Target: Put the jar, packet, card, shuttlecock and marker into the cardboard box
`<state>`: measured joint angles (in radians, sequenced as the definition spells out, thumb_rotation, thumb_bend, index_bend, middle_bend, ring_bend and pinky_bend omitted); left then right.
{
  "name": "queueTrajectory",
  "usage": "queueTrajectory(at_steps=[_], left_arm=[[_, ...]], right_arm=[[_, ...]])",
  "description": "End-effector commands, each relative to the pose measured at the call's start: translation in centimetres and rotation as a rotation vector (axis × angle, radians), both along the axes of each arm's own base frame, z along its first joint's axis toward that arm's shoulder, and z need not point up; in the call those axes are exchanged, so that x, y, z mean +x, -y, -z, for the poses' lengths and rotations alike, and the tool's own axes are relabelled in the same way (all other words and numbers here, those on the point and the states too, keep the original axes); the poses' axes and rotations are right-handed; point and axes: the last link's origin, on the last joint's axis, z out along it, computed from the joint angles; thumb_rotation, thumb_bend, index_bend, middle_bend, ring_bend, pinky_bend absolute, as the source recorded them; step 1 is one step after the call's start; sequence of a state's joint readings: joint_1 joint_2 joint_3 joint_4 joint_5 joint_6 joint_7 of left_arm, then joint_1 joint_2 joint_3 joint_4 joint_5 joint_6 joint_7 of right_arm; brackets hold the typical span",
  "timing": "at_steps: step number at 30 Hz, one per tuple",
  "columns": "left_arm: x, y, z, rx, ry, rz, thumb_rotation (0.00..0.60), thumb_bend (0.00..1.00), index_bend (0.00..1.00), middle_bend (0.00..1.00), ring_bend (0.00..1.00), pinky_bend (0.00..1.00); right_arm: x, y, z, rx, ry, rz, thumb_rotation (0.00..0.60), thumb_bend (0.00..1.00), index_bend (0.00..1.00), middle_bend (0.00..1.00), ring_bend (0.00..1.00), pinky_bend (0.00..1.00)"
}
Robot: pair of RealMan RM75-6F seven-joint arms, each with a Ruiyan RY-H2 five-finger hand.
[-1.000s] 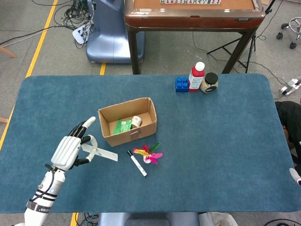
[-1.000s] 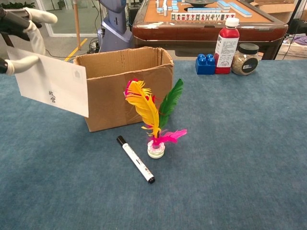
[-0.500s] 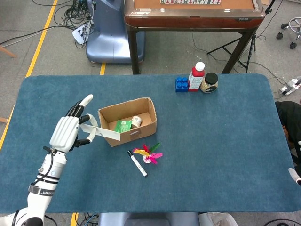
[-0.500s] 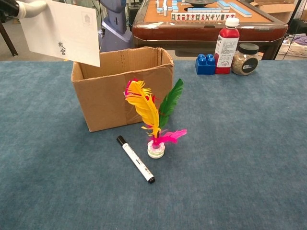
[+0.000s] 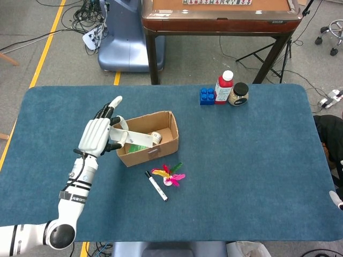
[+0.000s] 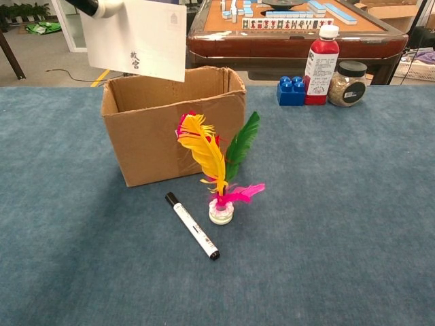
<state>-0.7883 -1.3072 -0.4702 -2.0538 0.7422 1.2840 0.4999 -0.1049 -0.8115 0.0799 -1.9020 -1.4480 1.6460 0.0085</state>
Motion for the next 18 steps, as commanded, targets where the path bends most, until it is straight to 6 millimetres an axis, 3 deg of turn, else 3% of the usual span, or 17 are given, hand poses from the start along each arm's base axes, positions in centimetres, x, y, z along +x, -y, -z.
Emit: queueTrajectory(at_steps=[1, 8, 18], left_arm=[[0.8, -0.6, 0.5, -0.003, 0.005, 0.004, 0.6, 0.48, 0.63, 0.0, 0.0, 0.11], [1.7, -1.9, 2.8, -0.027, 0.008, -0.008, 0.6, 0.48, 0.63, 0.0, 0.0, 0.11], [1.4, -4.0, 4.9, -0.02, -0.027, -0.065, 0.6, 0.48, 0.63, 0.0, 0.0, 0.11]], right_arm=[[0.0, 0.0, 0.0, 0.001, 0.001, -0.001, 0.6, 0.19, 0.26, 0.35, 0.26, 0.39], [0.0, 0.1, 0.2, 0.01, -0.001, -0.002, 0.6, 0.19, 0.26, 0.35, 0.26, 0.39], [0.1, 0.1, 0.4, 0.02, -0.004, -0.006, 0.6, 0.19, 0.26, 0.35, 0.26, 0.39]])
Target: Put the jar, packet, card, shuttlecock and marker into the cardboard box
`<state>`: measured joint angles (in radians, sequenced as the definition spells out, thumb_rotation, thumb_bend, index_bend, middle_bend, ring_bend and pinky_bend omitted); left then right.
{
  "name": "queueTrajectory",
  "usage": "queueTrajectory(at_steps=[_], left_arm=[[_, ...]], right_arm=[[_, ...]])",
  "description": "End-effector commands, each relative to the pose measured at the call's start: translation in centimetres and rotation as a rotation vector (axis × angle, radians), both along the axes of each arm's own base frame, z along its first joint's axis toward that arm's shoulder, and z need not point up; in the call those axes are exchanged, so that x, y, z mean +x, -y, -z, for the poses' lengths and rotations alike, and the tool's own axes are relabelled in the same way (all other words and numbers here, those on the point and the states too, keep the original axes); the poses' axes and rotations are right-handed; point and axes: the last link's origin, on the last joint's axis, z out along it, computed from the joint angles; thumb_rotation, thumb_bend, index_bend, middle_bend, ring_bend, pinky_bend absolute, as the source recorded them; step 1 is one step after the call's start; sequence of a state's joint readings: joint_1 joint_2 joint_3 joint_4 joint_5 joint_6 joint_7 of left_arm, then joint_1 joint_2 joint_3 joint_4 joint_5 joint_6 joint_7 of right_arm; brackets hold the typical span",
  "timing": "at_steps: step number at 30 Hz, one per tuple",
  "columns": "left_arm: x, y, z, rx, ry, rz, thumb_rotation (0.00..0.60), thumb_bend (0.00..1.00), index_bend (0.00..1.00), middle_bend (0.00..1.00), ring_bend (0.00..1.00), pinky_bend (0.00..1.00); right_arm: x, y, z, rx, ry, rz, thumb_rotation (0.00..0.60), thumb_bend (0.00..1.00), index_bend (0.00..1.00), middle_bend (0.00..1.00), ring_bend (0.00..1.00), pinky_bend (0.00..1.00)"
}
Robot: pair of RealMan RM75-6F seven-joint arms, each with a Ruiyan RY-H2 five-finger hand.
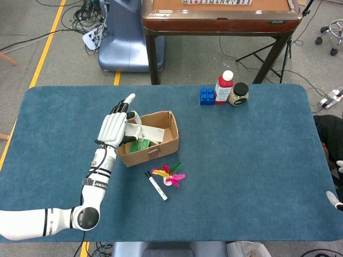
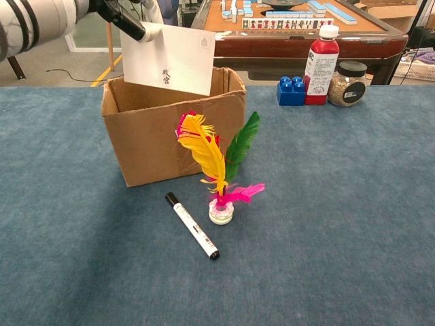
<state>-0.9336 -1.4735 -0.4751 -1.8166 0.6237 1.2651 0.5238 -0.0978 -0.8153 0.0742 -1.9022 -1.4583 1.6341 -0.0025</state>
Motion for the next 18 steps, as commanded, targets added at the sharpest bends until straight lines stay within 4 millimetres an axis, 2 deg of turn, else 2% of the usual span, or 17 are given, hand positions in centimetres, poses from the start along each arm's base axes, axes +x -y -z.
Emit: queueTrajectory(at_steps=[1, 9, 16, 18], left_arm=[[0.0, -0.4, 0.6, -0.006, -0.01, -0.014, 0.6, 0.48, 0.62, 0.0, 0.0, 0.11], [-0.9, -0.6, 0.9, -0.032, -0.02, -0.018, 0.6, 0.47, 0.54, 0.0, 0.0, 0.11], [-1.4, -0.2, 0.6, -0.027, -0.03, 0.005, 0.6, 0.28, 0.2, 0.0, 0.0, 0.11], [-1.5, 0.0, 0.4, -0.026, -0.024, 0.005, 0.6, 0.25, 0.14, 0.0, 0.0, 0.11]], right_arm=[[0.0, 0.0, 0.0, -0.001, 0.001, 0.0, 0.6, 0.19, 0.26, 0.35, 0.26, 0.39], [0.0, 0.0, 0.0, 0.002, 0.003, -0.001, 0.6, 0.19, 0.26, 0.35, 0.26, 0.39], [0.0, 0.0, 0.2, 0.009, -0.001, -0.001, 0.6, 0.19, 0.26, 0.35, 0.26, 0.39], [0.0, 0.0, 0.2, 0.009, -0.002, 0.0, 0.6, 0.19, 0.26, 0.35, 0.26, 0.39]])
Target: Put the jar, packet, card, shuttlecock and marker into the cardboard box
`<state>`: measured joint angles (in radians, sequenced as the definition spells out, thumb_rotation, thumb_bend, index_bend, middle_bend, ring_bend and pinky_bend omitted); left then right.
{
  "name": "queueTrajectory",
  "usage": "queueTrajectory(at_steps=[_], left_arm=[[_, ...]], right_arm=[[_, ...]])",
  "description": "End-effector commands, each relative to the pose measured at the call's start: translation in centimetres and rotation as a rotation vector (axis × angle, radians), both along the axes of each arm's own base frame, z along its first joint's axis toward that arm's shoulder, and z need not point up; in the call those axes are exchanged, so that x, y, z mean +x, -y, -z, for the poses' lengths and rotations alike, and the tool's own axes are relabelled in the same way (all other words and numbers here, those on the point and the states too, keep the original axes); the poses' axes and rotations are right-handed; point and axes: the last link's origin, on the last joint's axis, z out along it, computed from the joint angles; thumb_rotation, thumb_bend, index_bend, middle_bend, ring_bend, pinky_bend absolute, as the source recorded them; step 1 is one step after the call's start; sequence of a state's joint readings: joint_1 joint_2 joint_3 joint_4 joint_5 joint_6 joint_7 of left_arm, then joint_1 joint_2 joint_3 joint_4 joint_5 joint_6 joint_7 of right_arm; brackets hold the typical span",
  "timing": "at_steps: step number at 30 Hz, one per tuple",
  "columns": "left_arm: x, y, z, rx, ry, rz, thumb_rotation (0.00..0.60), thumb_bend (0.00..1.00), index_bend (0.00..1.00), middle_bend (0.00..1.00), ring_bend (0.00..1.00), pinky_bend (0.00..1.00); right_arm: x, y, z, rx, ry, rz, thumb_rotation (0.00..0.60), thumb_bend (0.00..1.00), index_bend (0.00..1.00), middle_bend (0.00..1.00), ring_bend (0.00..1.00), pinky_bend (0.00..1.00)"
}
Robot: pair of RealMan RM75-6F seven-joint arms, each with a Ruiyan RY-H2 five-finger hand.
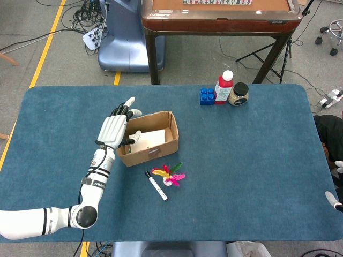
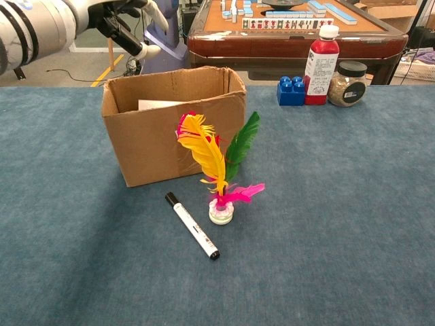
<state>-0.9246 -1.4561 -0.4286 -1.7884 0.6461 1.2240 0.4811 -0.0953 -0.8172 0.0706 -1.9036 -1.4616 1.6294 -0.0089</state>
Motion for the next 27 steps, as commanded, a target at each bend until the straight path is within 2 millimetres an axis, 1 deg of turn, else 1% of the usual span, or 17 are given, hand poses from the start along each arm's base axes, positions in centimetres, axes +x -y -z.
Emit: queueTrajectory(at_steps=[1, 2, 4, 7, 9, 14, 23, 27], left_arm=[[-0.1, 0.2, -0.2, 0.002, 0.004, 0.001, 0.6, 0.24, 0.11, 0.0, 0.0, 0.11], [-0.1, 0.4, -0.3, 0.003, 0.005, 0.005, 0.6, 0.23, 0.08, 0.0, 0.0, 0.11], [-0.1, 0.9, -0.5, 0.005, 0.005, 0.013, 0.6, 0.22, 0.06, 0.0, 0.0, 0.11], [-0.3, 2.2, -1.1, 0.014, -0.012, 0.03, 0.6, 0.22, 0.06, 0.0, 0.0, 0.12], [-0.7, 3.4, -1.6, 0.01, -0.037, 0.044, 0.6, 0.22, 0.07, 0.0, 0.0, 0.12], [-1.6, 6.3, -2.9, -0.006, -0.079, 0.08, 0.6, 0.22, 0.15, 0.0, 0.0, 0.12], [-2.4, 11.5, -4.8, -0.054, -0.003, 0.127, 0.6, 0.22, 0.21, 0.0, 0.0, 0.12], [-2.4, 13.4, -5.1, -0.114, 0.028, 0.128, 0.6, 0.22, 0.23, 0.0, 0.0, 0.12]], right_arm=[[0.0, 0.0, 0.0, 0.0, 0.0, 0.0, 0.6, 0.19, 0.26, 0.35, 0.26, 0.39], [0.0, 0.0, 0.0, 0.0, 0.0, 0.0, 0.6, 0.19, 0.26, 0.35, 0.26, 0.39], [0.0, -0.1, -0.1, -0.002, 0.002, -0.002, 0.6, 0.19, 0.26, 0.35, 0.26, 0.39], [0.1, -0.2, -0.2, -0.008, 0.005, -0.005, 0.6, 0.19, 0.26, 0.35, 0.26, 0.39], [0.0, -0.2, -0.3, -0.012, 0.007, -0.005, 0.6, 0.19, 0.26, 0.35, 0.26, 0.39], [0.0, -0.3, -0.5, -0.019, 0.008, -0.007, 0.6, 0.19, 0.26, 0.35, 0.26, 0.39], [-0.1, -0.3, -0.5, -0.027, 0.005, 0.004, 0.6, 0.19, 0.26, 0.35, 0.26, 0.39], [-0.1, -0.2, -0.5, -0.027, 0.004, 0.008, 0.6, 0.19, 0.26, 0.35, 0.26, 0.39]])
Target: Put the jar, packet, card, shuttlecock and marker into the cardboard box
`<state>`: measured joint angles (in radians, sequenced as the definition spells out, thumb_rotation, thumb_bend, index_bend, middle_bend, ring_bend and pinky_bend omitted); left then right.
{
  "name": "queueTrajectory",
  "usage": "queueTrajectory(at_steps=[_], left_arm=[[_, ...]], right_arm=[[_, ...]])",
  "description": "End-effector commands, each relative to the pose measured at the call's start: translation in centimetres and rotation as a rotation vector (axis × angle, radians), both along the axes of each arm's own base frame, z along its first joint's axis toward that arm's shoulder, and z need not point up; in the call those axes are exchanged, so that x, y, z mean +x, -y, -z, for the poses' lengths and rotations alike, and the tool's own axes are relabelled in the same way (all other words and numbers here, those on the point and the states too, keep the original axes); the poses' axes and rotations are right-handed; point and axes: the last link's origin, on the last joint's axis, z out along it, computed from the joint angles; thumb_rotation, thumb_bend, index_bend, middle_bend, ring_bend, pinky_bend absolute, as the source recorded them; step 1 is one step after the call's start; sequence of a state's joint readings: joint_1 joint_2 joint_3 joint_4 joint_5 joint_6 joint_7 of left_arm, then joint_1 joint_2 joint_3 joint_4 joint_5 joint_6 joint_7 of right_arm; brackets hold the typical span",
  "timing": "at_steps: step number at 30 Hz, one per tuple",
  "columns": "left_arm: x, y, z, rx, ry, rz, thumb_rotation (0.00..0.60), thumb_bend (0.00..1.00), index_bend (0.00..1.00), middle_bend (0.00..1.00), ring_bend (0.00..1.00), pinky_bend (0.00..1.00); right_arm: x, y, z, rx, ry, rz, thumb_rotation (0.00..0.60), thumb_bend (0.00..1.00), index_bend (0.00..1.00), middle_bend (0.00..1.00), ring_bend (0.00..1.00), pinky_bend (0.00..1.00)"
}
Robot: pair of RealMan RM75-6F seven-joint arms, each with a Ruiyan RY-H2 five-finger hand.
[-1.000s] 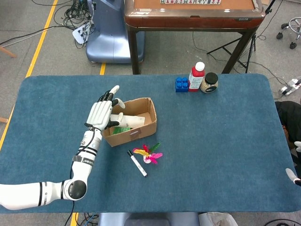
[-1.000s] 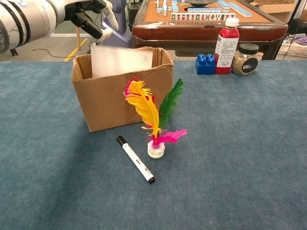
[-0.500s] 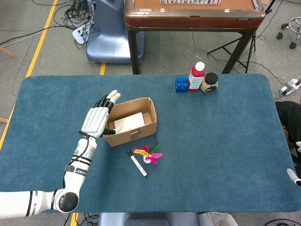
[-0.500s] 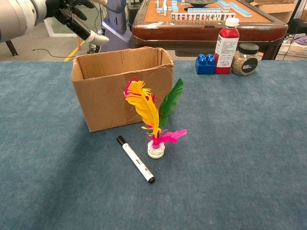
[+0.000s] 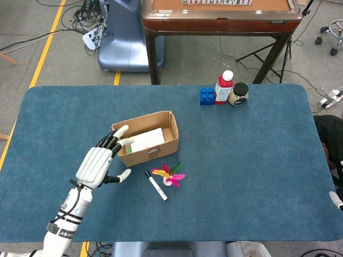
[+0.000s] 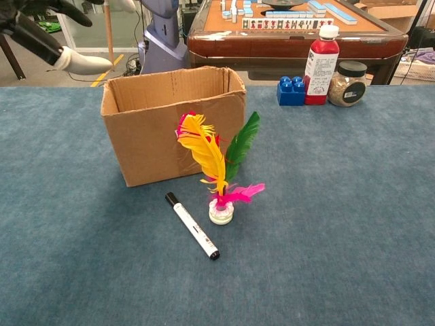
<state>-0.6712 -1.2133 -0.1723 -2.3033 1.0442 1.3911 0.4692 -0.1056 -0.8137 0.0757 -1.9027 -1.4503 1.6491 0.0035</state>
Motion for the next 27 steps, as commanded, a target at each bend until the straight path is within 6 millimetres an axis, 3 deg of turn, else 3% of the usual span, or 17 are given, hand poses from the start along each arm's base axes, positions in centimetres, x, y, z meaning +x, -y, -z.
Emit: queueTrajectory(at_steps=[1, 8, 14, 19, 27], left_arm=[[-0.5, 1.7, -0.1, -0.065, 0.019, -0.01, 0.6, 0.21, 0.23, 0.0, 0.0, 0.12], [-0.7, 3.5, 0.9, -0.167, 0.031, 0.057, 0.6, 0.17, 0.23, 0.0, 0.0, 0.11], [-0.1, 4.9, 2.2, -0.142, -0.122, 0.244, 0.6, 0.17, 0.25, 0.0, 0.0, 0.09], [0.6, 4.8, 3.5, -0.068, -0.224, 0.347, 0.6, 0.17, 0.25, 0.0, 0.0, 0.08], [1.6, 3.9, 5.6, -0.075, -0.25, 0.37, 0.6, 0.17, 0.25, 0.0, 0.0, 0.08]], right_arm=[[0.0, 0.0, 0.0, 0.001, -0.001, 0.001, 0.6, 0.19, 0.26, 0.35, 0.26, 0.39], [-0.1, 0.1, 0.1, 0.004, 0.001, 0.004, 0.6, 0.19, 0.26, 0.35, 0.26, 0.39], [-0.3, 0.1, -0.3, -0.008, 0.007, 0.009, 0.6, 0.19, 0.26, 0.35, 0.26, 0.39], [-0.6, 0.2, -0.5, -0.016, 0.014, 0.02, 0.6, 0.19, 0.26, 0.35, 0.26, 0.39], [-1.2, 0.3, -1.0, -0.032, 0.025, 0.041, 0.6, 0.19, 0.26, 0.35, 0.26, 0.39]])
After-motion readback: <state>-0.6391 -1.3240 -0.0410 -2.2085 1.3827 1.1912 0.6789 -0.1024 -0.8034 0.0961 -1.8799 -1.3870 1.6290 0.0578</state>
